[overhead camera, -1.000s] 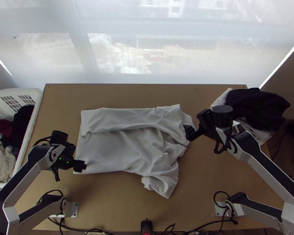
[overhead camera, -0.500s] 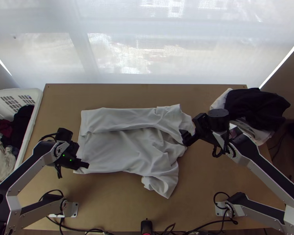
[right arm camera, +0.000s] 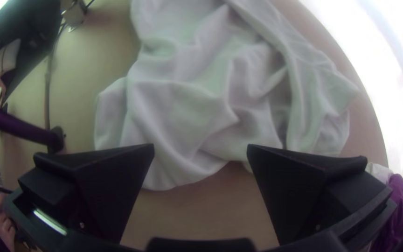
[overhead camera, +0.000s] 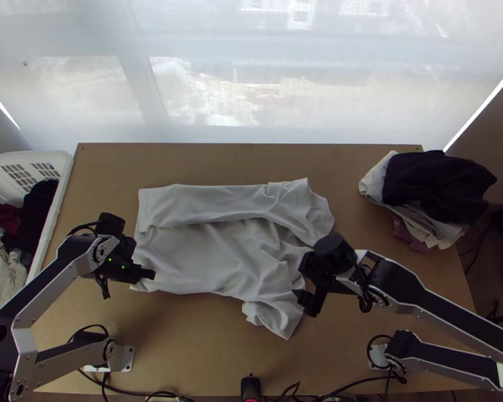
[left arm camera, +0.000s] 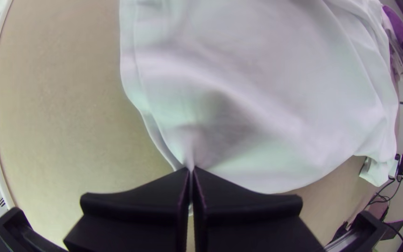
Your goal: Fold the t-shirt
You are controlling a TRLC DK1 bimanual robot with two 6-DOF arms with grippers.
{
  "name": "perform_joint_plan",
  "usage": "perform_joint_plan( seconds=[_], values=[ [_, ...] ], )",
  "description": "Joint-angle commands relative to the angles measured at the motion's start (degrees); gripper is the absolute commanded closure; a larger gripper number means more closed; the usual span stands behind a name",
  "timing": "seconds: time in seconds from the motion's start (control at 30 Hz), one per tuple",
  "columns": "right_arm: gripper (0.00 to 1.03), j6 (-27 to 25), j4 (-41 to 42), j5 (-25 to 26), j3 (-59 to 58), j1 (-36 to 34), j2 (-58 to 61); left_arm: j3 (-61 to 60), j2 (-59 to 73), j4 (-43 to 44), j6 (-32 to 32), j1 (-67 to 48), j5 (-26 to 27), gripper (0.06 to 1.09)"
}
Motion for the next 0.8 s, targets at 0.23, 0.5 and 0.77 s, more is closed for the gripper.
perform_joint_plan(
  seconds=[0.23, 0.5, 0.77],
  values=[
    [0.11, -3.3, -8.7, -1.6, -7.2, 15.5, -6.4, 1.0, 0.2, 0.9, -4.4, 1.4, -1.2, 1.05],
    [0.11, -5.5, -6.2, -2.5, -9.8, 18.4, -5.4, 0.9, 1.8, 2.2, -4.0, 1.5, -2.4, 1.05],
    [0.11, -3.8, 3.2, -2.5, -10.3, 22.1, -0.8, 0.6, 2.3, 2.8, -4.3, 2.0, -2.5, 1.05]
  ],
)
